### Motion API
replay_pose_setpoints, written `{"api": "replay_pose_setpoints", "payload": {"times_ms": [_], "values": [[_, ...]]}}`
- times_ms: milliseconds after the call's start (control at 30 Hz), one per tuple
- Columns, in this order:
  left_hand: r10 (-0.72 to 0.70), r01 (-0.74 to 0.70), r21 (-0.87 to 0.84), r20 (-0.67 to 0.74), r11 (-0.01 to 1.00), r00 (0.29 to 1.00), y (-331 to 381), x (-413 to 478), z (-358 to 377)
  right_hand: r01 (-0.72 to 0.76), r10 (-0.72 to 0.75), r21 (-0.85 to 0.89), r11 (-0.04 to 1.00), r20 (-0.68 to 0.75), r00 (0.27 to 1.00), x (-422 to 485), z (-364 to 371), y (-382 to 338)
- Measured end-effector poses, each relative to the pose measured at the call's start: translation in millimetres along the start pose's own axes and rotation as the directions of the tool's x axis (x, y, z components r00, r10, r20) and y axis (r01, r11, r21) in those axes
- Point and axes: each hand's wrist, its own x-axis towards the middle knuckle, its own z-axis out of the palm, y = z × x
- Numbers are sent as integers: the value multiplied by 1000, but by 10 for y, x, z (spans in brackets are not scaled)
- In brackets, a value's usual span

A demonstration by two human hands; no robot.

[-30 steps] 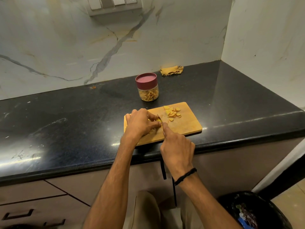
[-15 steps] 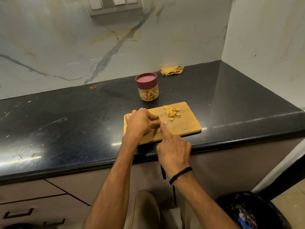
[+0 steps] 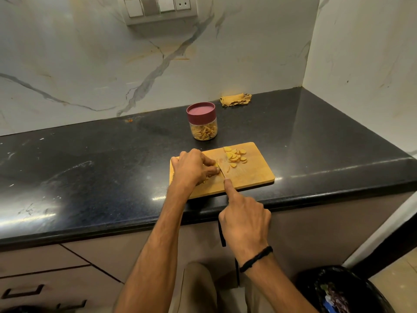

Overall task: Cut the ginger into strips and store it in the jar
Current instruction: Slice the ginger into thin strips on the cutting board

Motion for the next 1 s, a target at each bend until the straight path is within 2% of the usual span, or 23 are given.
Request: {"api": "replay_pose_setpoints", "payload": {"times_ms": [400,733,867,1000], "values": [[-3,2,30,9,1000,1000,15,10,-19,-38,43,160,986,-28,999,-17,-28,136],[-1,3,80,-31,997,1000,-38,84,-51,42,10,330,943,-155,988,238,54,130],[13,-10,92,-35,996,999,-74,98,-37,79,-26,289,954,-182,983,342,147,75],[38,-33,116,-39,993,999,-116,119,-34,40,22,256,966,-237,971,366,158,46]]}}
